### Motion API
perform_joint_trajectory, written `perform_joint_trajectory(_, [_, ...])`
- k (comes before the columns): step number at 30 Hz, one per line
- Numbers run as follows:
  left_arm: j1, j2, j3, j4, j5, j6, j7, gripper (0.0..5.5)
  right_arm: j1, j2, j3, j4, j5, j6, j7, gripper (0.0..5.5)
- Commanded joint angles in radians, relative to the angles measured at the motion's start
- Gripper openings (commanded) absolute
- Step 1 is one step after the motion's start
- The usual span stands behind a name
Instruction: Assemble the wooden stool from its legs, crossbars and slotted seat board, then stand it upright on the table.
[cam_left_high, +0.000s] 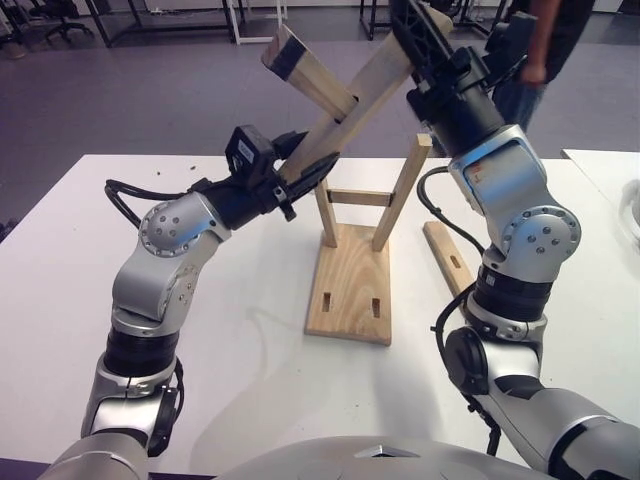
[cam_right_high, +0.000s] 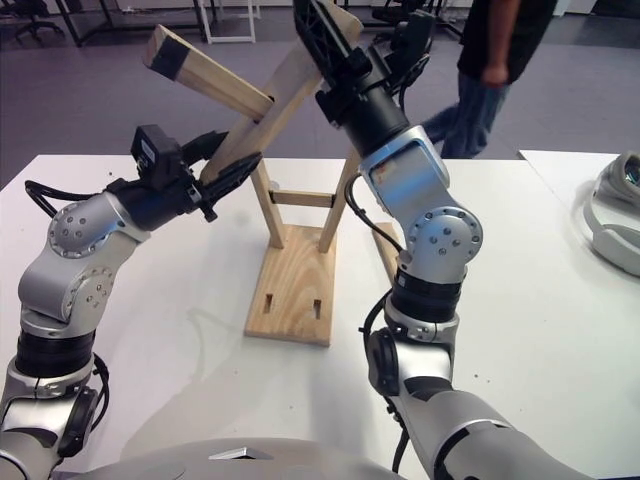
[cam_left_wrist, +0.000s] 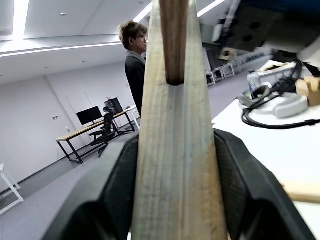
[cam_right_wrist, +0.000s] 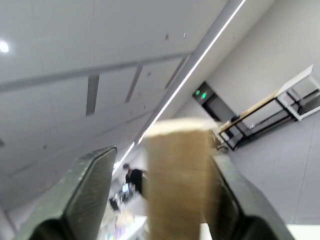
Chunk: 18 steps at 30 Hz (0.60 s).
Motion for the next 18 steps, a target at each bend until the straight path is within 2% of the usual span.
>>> perform_joint_trajectory(1, [0.0,0.057,0.004,0.003,0.028,-0.039,-0.061,2.03,0.059,-0.065,-0.016,0.005,0.078,0.072,-0.018,2.18])
perform_joint_trajectory(8, [0.011,0.061,-0.012,-0.004,0.052,-0.054,-0.089,2.03,0.123,-0.093,-0.017,-0.041,0.145,0.067,-0.085,1.1])
perform_joint_trajectory(11, [0.03,0.061,-0.036,-0.015,0.048,-0.047,-0.107,2.03,0.174,-0.073,-0.015,-0.087,0.156,0.033,-0.091,1.05])
perform_joint_trajectory(12, [0.048,0.063,-0.043,-0.019,0.051,-0.041,-0.106,2.4,0.227,-0.077,-0.013,-0.139,0.146,0.022,-0.075,1.05])
perform_joint_trajectory(14, [0.116,0.081,-0.049,-0.023,0.068,-0.042,-0.108,2.67,0.38,-0.067,-0.033,-0.255,0.154,-0.017,-0.107,1.04])
perform_joint_trajectory(18, [0.389,0.109,-0.038,0.024,0.171,-0.124,-0.069,3.43,0.79,-0.115,-0.128,-0.429,0.13,-0.049,-0.176,1.03])
